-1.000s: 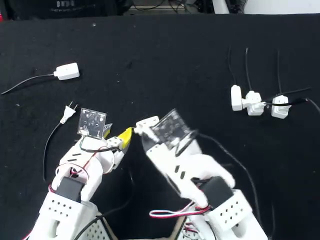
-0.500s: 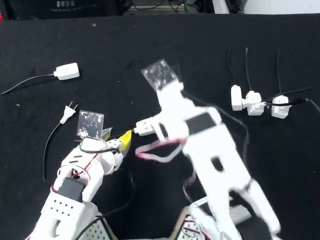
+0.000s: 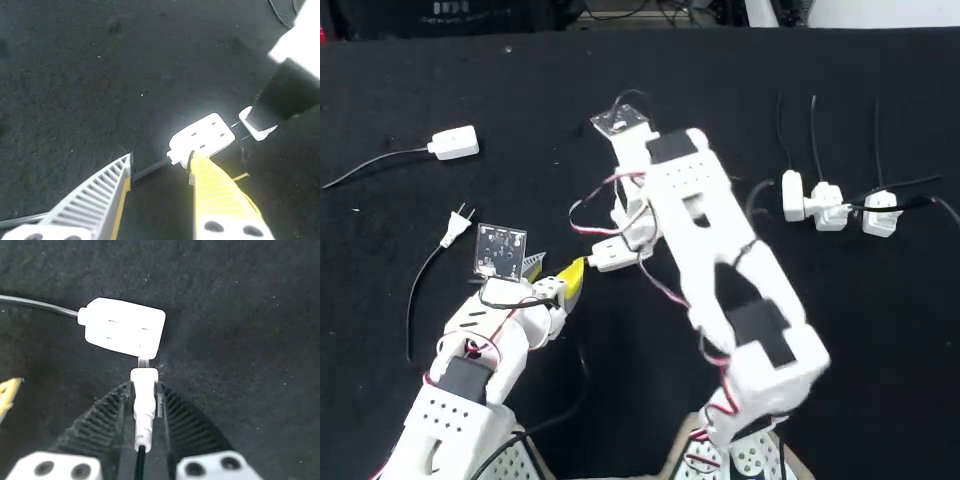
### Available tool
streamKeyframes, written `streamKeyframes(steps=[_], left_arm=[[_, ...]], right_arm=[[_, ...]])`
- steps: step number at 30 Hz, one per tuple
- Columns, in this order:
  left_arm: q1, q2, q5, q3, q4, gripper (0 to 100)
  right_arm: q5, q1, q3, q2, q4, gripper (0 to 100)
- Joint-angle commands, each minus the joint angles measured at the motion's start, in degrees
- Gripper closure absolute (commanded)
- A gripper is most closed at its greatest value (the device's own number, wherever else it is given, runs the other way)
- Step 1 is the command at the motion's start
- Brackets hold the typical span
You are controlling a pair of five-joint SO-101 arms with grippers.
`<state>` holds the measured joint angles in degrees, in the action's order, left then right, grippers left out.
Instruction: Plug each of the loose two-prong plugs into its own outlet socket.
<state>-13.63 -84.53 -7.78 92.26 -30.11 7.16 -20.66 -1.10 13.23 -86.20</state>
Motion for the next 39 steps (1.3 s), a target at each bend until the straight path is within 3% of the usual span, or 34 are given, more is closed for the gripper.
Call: streamKeyframes(steps=[1,12,39], left_arm=[[-0.13,-0.79,-0.35,-0.92,1.41,81],[-0.13,-0.79,-0.35,-1.19,1.41,81],[-0.13,-0.79,-0.18,-1.27,1.41,81]], right_arm=[[-0.53,0.79,-10.68,5.14,-4.48,98.8],[-0.53,0.79,-25.80,14.46,-13.89,98.8],[0.00,0.44,-31.16,25.36,-13.80,98.8]])
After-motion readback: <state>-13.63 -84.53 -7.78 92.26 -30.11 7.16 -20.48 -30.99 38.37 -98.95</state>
